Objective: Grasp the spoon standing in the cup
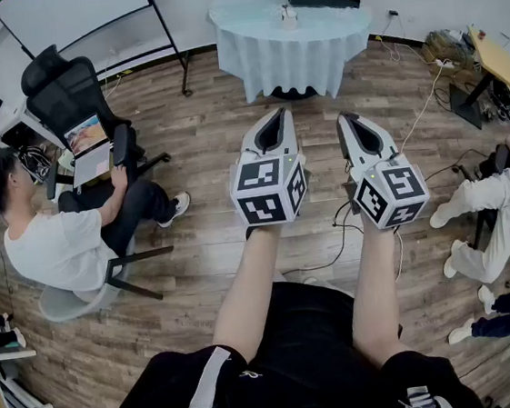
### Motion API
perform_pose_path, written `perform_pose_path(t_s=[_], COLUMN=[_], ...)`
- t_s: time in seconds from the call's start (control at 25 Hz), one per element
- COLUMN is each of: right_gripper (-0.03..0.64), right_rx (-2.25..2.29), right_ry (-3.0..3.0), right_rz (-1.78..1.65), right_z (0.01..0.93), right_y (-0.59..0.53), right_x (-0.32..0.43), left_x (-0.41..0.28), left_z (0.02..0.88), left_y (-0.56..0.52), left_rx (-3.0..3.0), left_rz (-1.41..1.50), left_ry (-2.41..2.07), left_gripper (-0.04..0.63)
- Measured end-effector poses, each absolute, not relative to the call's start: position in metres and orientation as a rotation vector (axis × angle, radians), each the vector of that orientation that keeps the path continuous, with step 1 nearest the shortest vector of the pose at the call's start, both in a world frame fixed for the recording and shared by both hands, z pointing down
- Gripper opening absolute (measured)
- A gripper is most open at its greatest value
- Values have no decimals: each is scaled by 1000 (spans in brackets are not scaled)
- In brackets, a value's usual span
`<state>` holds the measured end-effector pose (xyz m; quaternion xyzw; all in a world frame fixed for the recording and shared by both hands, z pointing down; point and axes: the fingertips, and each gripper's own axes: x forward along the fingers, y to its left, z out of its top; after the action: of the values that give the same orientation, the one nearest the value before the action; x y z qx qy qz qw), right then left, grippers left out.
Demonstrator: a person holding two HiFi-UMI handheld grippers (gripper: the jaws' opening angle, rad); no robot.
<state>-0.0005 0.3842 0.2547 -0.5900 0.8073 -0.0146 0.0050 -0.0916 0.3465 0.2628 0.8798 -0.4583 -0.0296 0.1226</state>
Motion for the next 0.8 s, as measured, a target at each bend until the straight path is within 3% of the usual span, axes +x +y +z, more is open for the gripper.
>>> perform_pose_path(t_s=[0.64,0.8], right_gripper=[0,0], right_rx=[-1789,-1808], right_ry=[2487,2488], right_rz=[16,14], right_z=[254,264], right_y=[371,342], right_x=[28,34], left_x=[-90,-59], left_z=[266,252], left_y=[340,315], left_rx=[2485,2588], left_rz=[-40,-79], left_ry=[-1448,-1355], left_gripper=[-2,-2])
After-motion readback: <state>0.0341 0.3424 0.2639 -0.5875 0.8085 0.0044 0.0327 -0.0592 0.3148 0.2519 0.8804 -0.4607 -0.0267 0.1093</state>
